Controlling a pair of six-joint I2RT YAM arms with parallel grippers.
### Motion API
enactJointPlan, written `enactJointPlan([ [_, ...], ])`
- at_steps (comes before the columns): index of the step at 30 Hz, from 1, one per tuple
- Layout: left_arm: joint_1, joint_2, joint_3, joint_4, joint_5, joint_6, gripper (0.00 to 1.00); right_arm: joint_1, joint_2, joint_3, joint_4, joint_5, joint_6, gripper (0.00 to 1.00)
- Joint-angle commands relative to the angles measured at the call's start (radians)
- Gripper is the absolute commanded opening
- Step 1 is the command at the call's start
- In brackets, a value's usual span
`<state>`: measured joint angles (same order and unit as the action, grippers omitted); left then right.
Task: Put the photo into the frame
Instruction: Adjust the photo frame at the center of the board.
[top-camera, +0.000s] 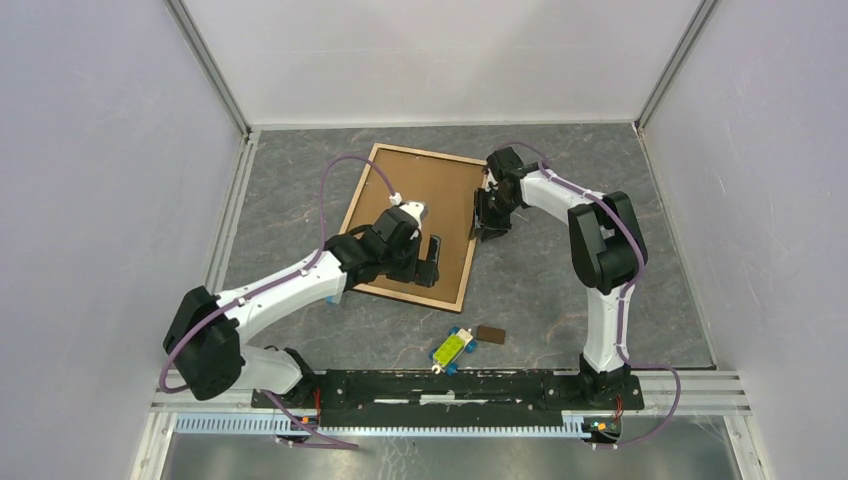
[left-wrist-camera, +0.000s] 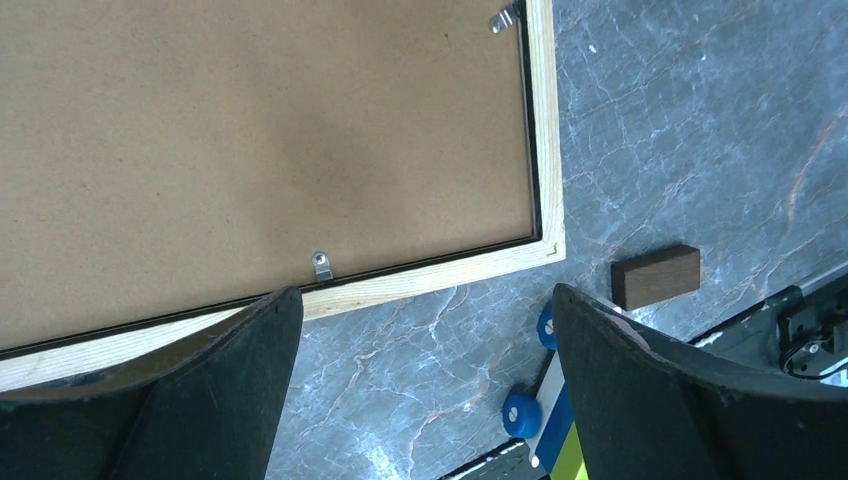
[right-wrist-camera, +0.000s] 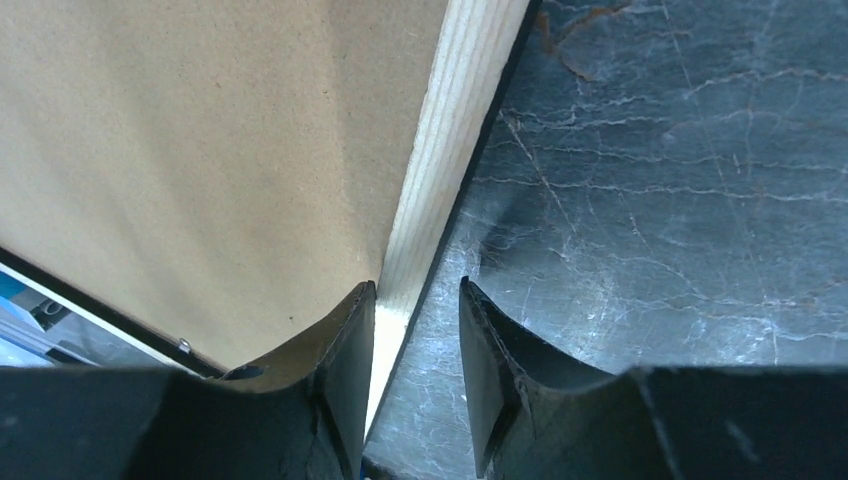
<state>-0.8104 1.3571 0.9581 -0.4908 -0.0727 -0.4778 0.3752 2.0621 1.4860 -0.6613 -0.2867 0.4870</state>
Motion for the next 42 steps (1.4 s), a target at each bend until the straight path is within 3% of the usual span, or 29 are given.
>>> enactJointPlan([
  [1, 0.020, -0.058, -0.016, 0.041, 0.001, -0.055, 1.00, 0.009, 0.018, -0.005, -0.059, 0.061, 0.066, 0.41],
  [8, 0.034, -0.083, -0.043, 0.042, 0.006, -0.088, 1.00, 0.024, 0.042, 0.010, -0.105, 0.124, 0.137, 0.42],
  [15, 0.040, -0.100, -0.046, 0.038, 0.007, -0.113, 1.00, 0.026, 0.058, 0.016, -0.174, 0.213, 0.265, 0.31],
  [18, 0.042, -0.109, -0.049, 0.040, 0.001, -0.120, 1.00, 0.026, 0.047, -0.022, -0.162, 0.209, 0.327, 0.24],
  [22, 0.046, -0.100, -0.041, 0.035, 0.001, -0.126, 1.00, 0.012, -0.019, -0.171, -0.027, 0.169, 0.436, 0.00],
  [31, 0.047, -0.041, -0.004, 0.029, 0.016, -0.115, 1.00, -0.001, -0.288, -0.500, 0.306, 0.132, 0.700, 0.00],
  [42, 0.020, 0.113, 0.174, 0.014, 0.189, -0.036, 1.00, 0.006, -0.374, -0.507, 0.346, 0.040, 0.752, 0.00],
])
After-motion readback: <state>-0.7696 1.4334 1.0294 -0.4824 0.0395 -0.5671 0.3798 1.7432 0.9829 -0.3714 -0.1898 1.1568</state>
